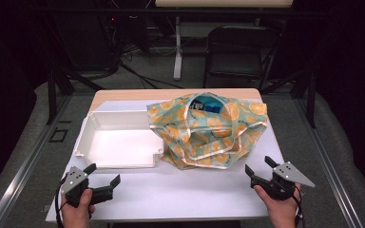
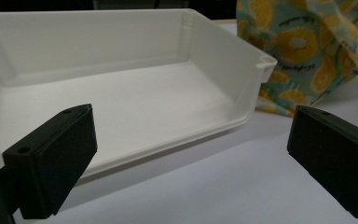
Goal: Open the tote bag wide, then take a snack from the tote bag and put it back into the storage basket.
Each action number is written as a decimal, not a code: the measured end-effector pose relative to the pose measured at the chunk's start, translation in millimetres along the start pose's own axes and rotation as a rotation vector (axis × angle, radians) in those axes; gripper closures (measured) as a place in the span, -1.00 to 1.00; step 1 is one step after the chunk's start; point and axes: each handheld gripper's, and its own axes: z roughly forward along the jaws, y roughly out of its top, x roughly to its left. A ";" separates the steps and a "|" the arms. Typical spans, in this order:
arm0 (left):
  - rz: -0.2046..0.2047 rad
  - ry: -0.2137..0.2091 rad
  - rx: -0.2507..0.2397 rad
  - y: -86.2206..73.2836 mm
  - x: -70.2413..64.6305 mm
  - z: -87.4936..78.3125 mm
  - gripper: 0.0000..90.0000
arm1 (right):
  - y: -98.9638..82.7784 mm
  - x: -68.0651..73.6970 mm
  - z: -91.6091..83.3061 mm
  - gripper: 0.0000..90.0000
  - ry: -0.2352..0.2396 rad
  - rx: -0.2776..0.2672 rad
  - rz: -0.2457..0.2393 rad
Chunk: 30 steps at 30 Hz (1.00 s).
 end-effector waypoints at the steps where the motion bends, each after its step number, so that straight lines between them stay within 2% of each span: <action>1: 0.000 0.000 0.000 0.0 0.0 0.0 -0.96 | 0.0 0.0 0.0 -0.52 0.000 0.000 0.000; 2: 0.012 -0.025 -0.009 7.3 -5.7 3.6 -0.96 | 6.5 1.7 -1.0 -0.50 0.011 -0.022 0.004; 4: 0.023 -0.036 -0.010 11.3 -9.1 6.7 -0.95 | 14.3 2.4 -3.4 -0.46 0.002 -0.043 0.009; 5: 0.046 -0.051 -0.015 20.2 -15.8 14.8 -0.94 | 18.6 2.0 -4.4 -0.45 0.004 -0.060 0.020; 6: 0.046 -0.051 -0.015 20.2 -15.8 14.8 -0.92 | 23.5 1.1 -4.9 -0.43 0.010 -0.071 0.030; 9: 0.057 -0.070 -0.025 34.8 -23.9 28.1 -0.87 | 34.2 -0.6 -3.4 -0.40 0.006 -0.089 0.030; 10: 0.055 -0.080 -0.034 43.3 -28.8 36.6 -0.79 | 44.4 -1.1 -1.0 -0.38 0.000 -0.108 0.031; 11: 0.055 -0.080 -0.034 43.3 -28.8 36.6 -0.77 | 49.0 -1.4 1.1 -0.38 0.009 -0.111 0.035; 13: 0.058 -0.102 -0.039 51.9 -34.7 49.5 -0.72 | 56.1 0.0 7.8 -0.39 0.016 -0.107 0.034; 15: 0.057 -0.116 -0.036 54.5 -36.5 54.4 -0.67 | 58.3 0.9 11.8 -0.39 0.019 -0.099 0.033; 18: 0.063 -0.147 -0.037 59.7 -40.1 63.3 -0.63 | 60.7 5.6 24.7 -0.41 0.043 -0.091 0.056; 22: 0.069 -0.164 -0.038 65.9 -43.8 74.7 -0.54 | 62.9 9.6 32.9 -0.42 0.066 -0.076 0.032; 25: 0.074 -0.174 -0.047 69.3 -48.1 80.7 -0.49 | 65.3 10.0 35.2 -0.41 0.073 -0.082 0.040; 30: 0.077 -0.205 -0.063 75.4 -56.3 90.4 -0.40 | 68.3 10.5 39.4 -0.20 0.099 -0.092 0.041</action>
